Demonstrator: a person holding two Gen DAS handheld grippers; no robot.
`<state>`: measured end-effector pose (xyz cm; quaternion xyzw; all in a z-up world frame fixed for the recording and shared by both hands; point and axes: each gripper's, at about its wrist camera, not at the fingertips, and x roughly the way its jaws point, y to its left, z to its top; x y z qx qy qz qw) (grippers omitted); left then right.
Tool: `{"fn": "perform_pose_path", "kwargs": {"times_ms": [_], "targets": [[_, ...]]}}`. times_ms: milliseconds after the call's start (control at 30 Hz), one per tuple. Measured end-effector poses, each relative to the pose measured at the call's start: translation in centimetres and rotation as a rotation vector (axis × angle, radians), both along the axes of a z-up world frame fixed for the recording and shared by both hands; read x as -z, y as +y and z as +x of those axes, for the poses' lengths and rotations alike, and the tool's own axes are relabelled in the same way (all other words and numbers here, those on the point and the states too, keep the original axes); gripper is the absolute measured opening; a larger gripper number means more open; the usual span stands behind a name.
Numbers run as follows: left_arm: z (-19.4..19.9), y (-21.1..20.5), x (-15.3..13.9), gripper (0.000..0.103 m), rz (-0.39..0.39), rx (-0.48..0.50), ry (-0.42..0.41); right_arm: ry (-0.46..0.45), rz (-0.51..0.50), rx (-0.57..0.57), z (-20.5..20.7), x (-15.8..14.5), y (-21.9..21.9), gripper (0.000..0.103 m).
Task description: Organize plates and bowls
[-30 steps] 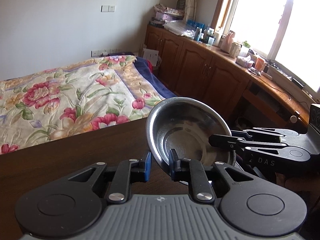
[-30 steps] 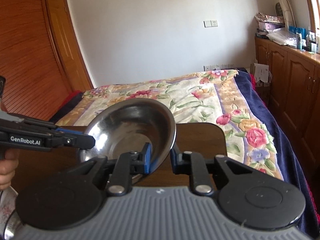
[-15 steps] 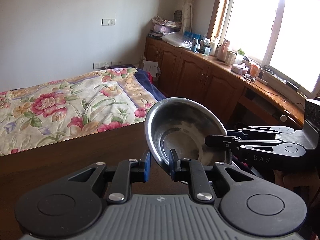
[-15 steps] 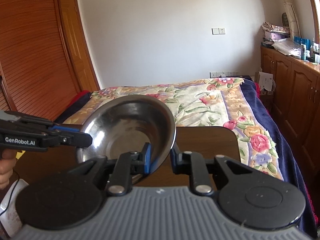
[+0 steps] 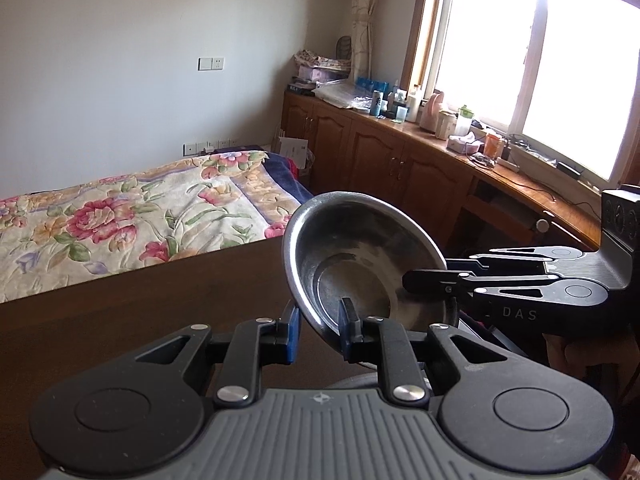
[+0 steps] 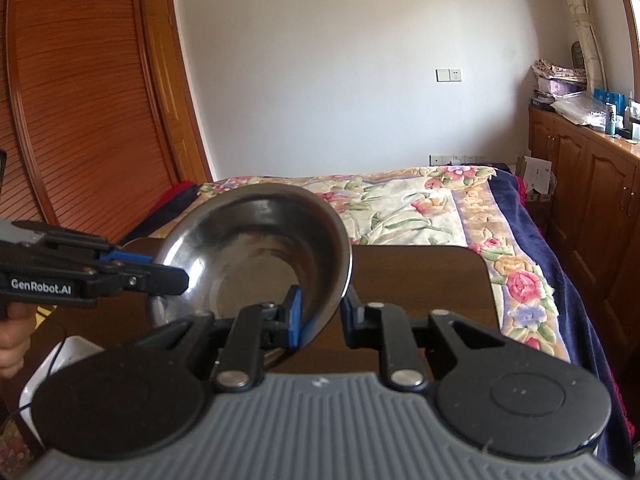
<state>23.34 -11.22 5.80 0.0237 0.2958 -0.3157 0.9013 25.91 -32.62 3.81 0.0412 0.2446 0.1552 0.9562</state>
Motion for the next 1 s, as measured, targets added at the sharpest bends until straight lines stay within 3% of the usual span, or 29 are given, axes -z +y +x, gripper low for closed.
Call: {"fn": "perform_pose_path", "kwargs": {"times_ms": [567,1000], "targets": [[-7.2,1.9,1.7,0.047,-0.028,0.004,-0.008,0.013,0.002,-0.044,-5.4,1.1,1.4,0.023],[-9.6,2.8,3.0,0.048,0.021,0.002,-0.007,0.05,0.0,-0.072,-7.1,2.4,2.5,0.023]]}}
